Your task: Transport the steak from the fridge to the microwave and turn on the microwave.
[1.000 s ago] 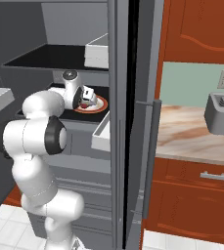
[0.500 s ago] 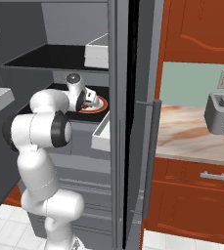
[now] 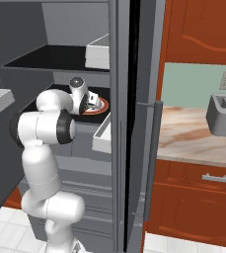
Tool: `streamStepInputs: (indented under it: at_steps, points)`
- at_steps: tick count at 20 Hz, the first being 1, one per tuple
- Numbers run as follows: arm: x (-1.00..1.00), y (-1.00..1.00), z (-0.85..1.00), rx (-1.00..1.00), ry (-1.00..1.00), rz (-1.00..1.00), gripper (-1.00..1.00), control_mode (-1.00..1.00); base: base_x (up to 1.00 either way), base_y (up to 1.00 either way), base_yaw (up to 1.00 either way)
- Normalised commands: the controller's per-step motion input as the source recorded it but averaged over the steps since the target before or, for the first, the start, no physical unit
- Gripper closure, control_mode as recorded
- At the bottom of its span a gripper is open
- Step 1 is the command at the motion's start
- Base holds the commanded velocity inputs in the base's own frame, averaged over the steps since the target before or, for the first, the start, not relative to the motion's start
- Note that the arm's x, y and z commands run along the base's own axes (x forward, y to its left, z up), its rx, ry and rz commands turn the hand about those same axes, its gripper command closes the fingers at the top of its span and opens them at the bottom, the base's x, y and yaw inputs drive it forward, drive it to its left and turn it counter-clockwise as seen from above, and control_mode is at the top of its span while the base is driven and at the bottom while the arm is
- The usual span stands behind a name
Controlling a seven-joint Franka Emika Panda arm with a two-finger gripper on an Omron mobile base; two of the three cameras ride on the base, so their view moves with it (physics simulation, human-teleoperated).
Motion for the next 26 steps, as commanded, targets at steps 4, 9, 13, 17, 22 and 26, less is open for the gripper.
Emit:
streamStepInputs:
  at_steps: [4, 9, 13, 17, 22, 26]
  points:
    - [0.23, 0.0, -0.08, 0.0, 0.0, 0.0, -1.0, -1.0, 0.0, 0.0, 0.0]
    - [0.1, 0.0, -0.15, 0.0, 0.0, 0.0, 1.0, -1.0, 0.0, 0.0, 0.0]
    - [0.0, 0.03, -0.46, 0.0, 0.0, 0.0, 1.0, -1.0, 0.0, 0.0, 0.0]
    - [-0.15, 0.17, -0.63, 0.0, 0.0, -0.02, 1.0, -1.0, 0.0, 0.0, 0.0]
    - [-0.46, 0.04, -0.3, 0.0, -0.07, -0.12, 1.0, -1.0, 0.0, 0.0, 0.0]
    - [-0.72, 0.0, -0.02, 0.0, -0.3, -0.1, 1.0, -1.0, 0.0, 0.0, 0.0]
